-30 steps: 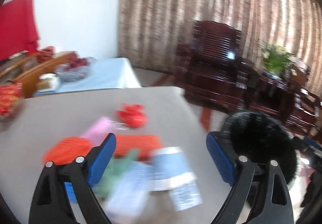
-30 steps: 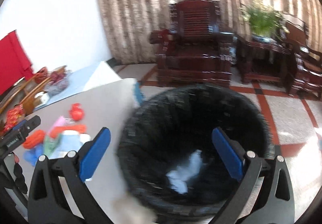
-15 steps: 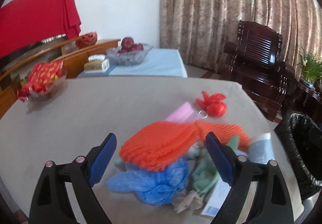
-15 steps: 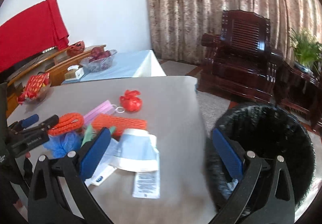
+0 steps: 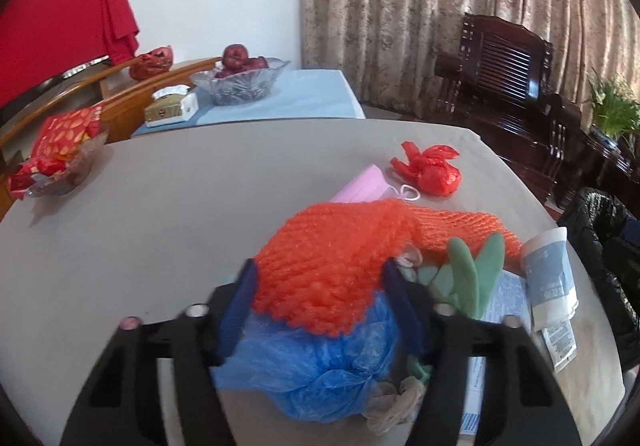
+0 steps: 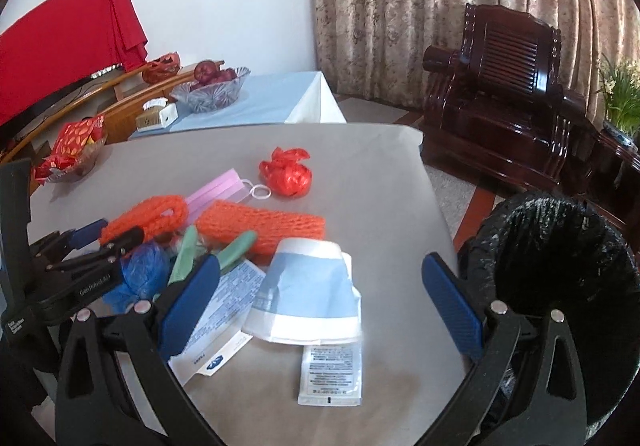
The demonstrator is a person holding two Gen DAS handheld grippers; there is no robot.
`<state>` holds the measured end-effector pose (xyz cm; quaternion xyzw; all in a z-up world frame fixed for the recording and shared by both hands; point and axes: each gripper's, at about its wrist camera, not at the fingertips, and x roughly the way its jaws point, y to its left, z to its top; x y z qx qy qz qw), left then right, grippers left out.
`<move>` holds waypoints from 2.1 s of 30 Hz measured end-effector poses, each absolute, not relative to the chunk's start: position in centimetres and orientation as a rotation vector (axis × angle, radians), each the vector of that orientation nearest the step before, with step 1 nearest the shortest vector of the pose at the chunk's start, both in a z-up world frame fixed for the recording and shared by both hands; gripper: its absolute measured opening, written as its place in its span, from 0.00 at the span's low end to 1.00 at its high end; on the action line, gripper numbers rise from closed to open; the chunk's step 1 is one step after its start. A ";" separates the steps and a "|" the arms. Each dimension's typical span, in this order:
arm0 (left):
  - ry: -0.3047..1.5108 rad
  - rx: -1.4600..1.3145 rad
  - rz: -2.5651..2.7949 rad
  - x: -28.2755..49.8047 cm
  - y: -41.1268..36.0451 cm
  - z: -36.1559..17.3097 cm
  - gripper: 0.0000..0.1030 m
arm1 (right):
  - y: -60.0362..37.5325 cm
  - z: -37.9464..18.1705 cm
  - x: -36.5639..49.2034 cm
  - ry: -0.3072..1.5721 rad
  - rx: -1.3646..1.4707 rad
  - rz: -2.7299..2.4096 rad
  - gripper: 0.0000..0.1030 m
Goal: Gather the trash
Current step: 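Grasp orange foam net with left tool while right tool grasps white-blue packet, then carry net and packet over the bin and open both tools to drop them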
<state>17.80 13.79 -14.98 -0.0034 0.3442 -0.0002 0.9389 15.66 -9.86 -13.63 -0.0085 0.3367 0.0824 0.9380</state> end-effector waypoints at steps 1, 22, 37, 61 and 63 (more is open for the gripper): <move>0.701 -0.005 -0.007 17.8 13.7 -14.9 0.43 | -9.7 -13.9 15.7 0.693 -0.016 0.173 0.95; 0.581 -0.110 0.059 13.1 16.7 -10.2 0.19 | -8.3 -15.3 15.6 0.731 -0.016 0.181 0.83; 0.638 -0.079 0.010 13.9 13.4 -13.1 0.19 | -9.0 -19.5 18.9 0.867 -0.002 0.207 0.72; 0.494 -0.058 -0.087 12.0 8.4 -5.4 0.19 | -13.3 -6.7 13.1 0.613 0.048 0.228 0.50; 0.487 -0.056 -0.110 11.8 7.4 -4.9 0.19 | -14.1 -6.0 12.6 0.600 0.047 0.214 0.50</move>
